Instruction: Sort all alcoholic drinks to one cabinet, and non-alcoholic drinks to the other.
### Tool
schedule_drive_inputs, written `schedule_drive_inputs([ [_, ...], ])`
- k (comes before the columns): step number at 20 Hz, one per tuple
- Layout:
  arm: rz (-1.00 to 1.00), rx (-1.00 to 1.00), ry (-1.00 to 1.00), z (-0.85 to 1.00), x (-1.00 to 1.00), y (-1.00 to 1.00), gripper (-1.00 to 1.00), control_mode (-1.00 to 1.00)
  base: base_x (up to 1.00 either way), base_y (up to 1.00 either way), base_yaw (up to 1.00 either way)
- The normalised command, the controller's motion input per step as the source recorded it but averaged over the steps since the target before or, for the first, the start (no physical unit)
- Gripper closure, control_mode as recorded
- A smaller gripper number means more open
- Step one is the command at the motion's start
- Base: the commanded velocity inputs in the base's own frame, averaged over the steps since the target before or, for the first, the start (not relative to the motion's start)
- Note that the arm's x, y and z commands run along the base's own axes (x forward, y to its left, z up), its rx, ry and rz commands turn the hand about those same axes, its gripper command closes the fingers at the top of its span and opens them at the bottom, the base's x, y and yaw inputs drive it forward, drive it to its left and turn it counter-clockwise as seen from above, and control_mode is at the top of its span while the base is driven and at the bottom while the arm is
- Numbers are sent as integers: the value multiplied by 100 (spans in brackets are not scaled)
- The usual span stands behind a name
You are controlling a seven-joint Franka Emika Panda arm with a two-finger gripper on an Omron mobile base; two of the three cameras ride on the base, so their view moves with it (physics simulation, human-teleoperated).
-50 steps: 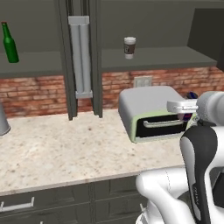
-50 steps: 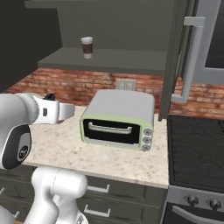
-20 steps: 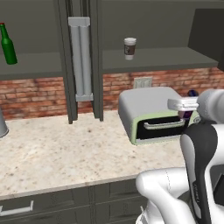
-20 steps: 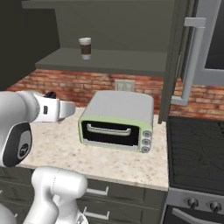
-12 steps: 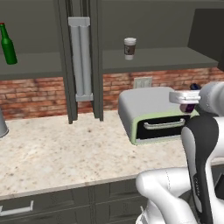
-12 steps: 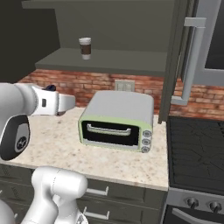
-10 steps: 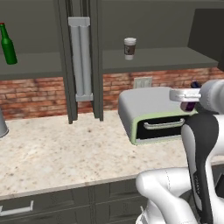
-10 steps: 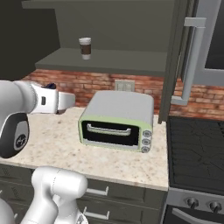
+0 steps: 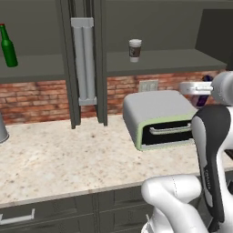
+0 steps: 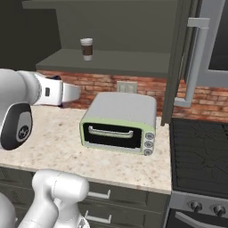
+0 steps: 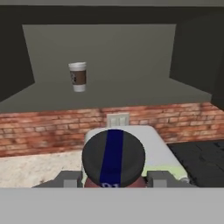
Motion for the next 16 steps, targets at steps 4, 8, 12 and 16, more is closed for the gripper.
schedule_drive_inputs([
  [4,0,0,-1,23,8,-15,100,-100,0,0,0],
  [8,0,0,-3,14,9,-16,100,-100,0,0,0],
  [12,0,0,-5,7,15,-15,100,-100,0,0,0],
  [16,0,0,-6,5,15,-15,100,-100,0,0,0],
])
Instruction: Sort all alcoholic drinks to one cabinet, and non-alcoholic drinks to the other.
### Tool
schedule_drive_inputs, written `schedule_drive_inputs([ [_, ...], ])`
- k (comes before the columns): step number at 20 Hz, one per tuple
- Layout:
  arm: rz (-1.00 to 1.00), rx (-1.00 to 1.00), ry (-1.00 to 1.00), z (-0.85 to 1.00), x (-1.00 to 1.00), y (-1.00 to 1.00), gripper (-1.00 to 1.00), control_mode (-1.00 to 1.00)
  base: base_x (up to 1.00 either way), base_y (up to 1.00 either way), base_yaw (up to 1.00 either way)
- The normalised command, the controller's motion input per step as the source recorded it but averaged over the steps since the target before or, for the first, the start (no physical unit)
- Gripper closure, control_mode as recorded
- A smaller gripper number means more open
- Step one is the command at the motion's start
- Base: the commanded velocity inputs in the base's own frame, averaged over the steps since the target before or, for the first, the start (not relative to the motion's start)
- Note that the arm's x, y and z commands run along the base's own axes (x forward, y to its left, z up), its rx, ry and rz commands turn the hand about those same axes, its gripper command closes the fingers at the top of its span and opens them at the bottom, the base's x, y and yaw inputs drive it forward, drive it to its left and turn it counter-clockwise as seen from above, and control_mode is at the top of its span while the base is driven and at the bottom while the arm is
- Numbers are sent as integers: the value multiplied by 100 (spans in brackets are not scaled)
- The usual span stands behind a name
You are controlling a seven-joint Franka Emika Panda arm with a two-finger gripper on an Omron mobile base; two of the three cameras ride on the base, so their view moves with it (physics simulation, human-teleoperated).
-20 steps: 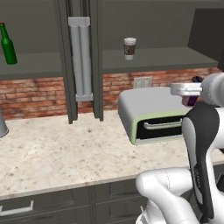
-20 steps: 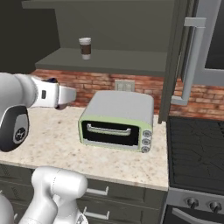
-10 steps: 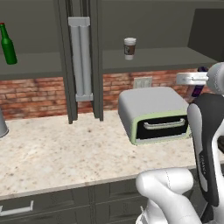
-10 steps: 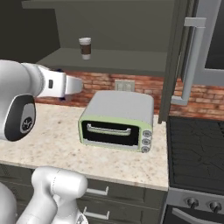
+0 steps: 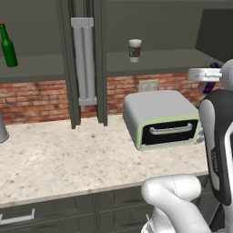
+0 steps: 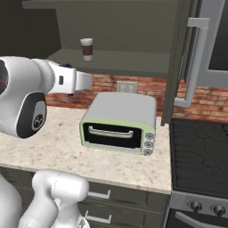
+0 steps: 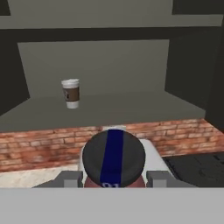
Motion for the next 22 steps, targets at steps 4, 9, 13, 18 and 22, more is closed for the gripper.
schedule_drive_inputs([
  [4,0,0,-7,6,17,-15,100,-100,0,0,0],
  [9,0,0,-4,8,22,-13,100,-100,0,0,0],
  [13,-1,0,-3,6,26,-10,100,-100,0,0,0],
  [18,-1,0,-2,3,27,-7,100,-100,0,0,0],
  [22,-1,-1,-2,2,27,-7,100,-100,0,0,0],
])
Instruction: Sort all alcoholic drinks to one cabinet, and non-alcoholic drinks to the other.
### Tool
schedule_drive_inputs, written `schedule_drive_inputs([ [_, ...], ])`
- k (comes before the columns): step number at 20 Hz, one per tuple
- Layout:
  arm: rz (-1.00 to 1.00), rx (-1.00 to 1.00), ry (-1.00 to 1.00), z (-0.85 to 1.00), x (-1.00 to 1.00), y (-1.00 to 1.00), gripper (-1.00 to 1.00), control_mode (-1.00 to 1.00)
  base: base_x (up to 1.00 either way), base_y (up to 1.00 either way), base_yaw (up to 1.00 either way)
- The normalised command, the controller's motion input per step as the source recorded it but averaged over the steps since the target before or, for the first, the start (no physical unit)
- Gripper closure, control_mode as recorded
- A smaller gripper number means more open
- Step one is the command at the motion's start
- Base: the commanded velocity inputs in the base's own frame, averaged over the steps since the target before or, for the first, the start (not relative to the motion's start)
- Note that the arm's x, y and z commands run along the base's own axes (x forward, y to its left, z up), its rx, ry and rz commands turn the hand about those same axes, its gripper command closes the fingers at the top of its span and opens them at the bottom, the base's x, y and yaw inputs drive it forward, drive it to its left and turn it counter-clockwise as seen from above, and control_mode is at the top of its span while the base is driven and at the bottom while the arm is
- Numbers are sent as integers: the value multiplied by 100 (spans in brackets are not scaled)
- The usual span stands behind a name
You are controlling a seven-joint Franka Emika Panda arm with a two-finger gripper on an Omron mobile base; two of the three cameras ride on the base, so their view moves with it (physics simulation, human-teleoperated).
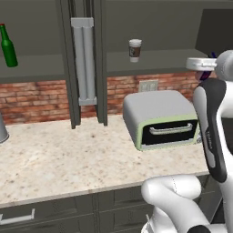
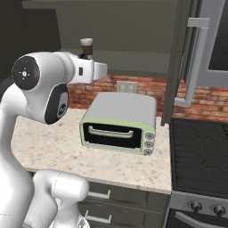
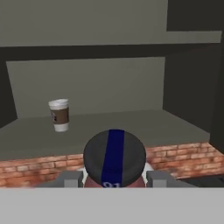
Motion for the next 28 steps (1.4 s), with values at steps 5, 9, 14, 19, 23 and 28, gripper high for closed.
schedule_drive_inputs([
  [5,-1,-1,-2,0,27,-6,100,-100,0,0,0],
  [9,-1,-1,-1,0,30,-5,100,-100,0,0,0],
  [14,-1,-2,0,1,33,-3,100,-100,0,0,0],
  [19,-1,-3,0,1,35,-3,100,-100,0,0,0],
  [23,-1,-3,0,0,35,-3,100,-100,0,0,0],
  [28,-1,-2,0,0,35,-4,100,-100,0,0,0],
])
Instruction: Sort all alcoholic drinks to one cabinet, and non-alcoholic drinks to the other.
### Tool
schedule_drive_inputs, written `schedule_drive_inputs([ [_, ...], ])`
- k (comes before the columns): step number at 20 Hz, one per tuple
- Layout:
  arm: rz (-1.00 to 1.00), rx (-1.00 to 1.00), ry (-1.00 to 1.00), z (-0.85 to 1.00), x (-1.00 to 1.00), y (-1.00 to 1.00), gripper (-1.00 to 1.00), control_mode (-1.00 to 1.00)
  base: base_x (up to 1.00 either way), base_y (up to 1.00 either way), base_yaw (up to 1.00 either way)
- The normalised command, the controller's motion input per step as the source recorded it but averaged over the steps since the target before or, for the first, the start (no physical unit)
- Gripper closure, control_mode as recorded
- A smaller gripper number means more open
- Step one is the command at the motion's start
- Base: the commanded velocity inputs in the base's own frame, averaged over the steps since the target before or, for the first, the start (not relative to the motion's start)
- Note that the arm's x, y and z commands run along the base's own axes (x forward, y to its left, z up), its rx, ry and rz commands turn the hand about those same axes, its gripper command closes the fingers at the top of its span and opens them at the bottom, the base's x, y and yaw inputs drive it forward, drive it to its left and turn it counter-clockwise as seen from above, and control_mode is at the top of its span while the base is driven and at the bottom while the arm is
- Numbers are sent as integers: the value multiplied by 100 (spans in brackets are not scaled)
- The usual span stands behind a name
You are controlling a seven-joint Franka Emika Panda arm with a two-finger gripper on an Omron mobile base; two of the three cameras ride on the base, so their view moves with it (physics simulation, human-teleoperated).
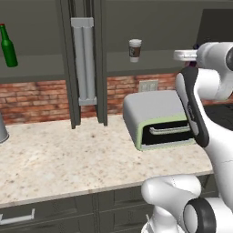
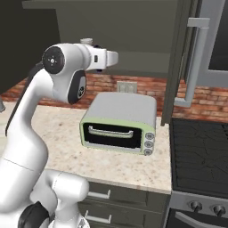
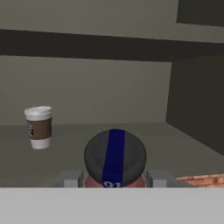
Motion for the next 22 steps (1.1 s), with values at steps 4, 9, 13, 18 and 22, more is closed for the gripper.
schedule_drive_inputs([
  [4,-1,-2,0,0,38,-6,100,-100,0,0,0],
  [9,0,-1,0,0,40,-8,100,-100,0,0,0],
  [13,0,-1,0,0,39,-9,100,-100,0,0,0],
  [18,0,0,0,0,40,-10,100,-100,0,0,0],
  [22,0,0,0,0,40,-11,100,-100,0,0,0],
])
